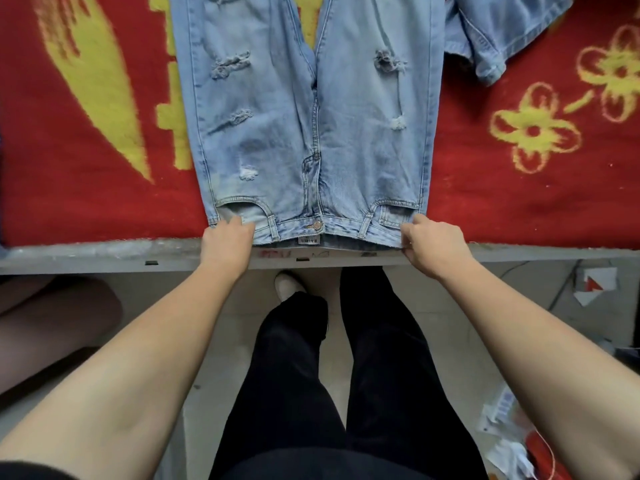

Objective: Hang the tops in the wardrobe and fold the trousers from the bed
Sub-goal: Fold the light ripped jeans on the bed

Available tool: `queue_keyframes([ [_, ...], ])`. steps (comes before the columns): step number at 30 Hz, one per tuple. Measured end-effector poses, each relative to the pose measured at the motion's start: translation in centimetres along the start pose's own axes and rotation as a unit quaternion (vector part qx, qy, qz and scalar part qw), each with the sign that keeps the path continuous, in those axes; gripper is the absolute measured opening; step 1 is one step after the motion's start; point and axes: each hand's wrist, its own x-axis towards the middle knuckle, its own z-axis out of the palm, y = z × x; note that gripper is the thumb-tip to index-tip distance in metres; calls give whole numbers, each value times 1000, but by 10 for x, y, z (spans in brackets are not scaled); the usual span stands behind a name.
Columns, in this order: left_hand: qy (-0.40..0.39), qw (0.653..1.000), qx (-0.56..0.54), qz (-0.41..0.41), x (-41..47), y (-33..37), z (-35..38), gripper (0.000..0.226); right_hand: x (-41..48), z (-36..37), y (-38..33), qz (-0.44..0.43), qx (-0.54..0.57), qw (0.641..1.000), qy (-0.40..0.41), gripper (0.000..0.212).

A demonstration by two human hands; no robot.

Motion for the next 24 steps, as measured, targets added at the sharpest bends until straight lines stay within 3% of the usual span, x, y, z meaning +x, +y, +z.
queue_keyframes([
  [4, 23, 998, -50, -3, -12, 3, 16, 26, -10, 23, -1, 10, -5, 999, 35, 8],
  [8, -64, 998, -12, -6, -15, 8, 21, 37, 4, 25, -10, -15, -51, 993, -109, 26],
  [10, -78, 996, 33, -2, -12, 13, 14, 37, 12, 21, -11, -17, -69, 987, -143, 40],
  [12, -19, 999, 35, 9, -6, 16, 4, 32, 17, 17, -13, -8, -48, 994, -96, 51],
  [14, 98, 994, -31, 28, 6, 21, -4, 30, 21, 13, -14, -22, 2, 999, 37, 47],
  [16, 188, 973, -125, 37, 20, 29, -11, 46, 28, 12, -11, -46, 39, 987, 152, 42],
  [18, 131, 977, -165, 24, 34, 36, -18, 64, 37, 9, -8, -57, 18, 988, 140, 60],
  [21, -68, 985, -153, 38, 55, 39, -19, 65, 55, 9, -3, -61, -8, 998, 8, 69],
  [24, -133, 980, -141, 49, 69, 34, -30, 66, 69, -8, 1, -68, -19, 995, -66, 73],
])
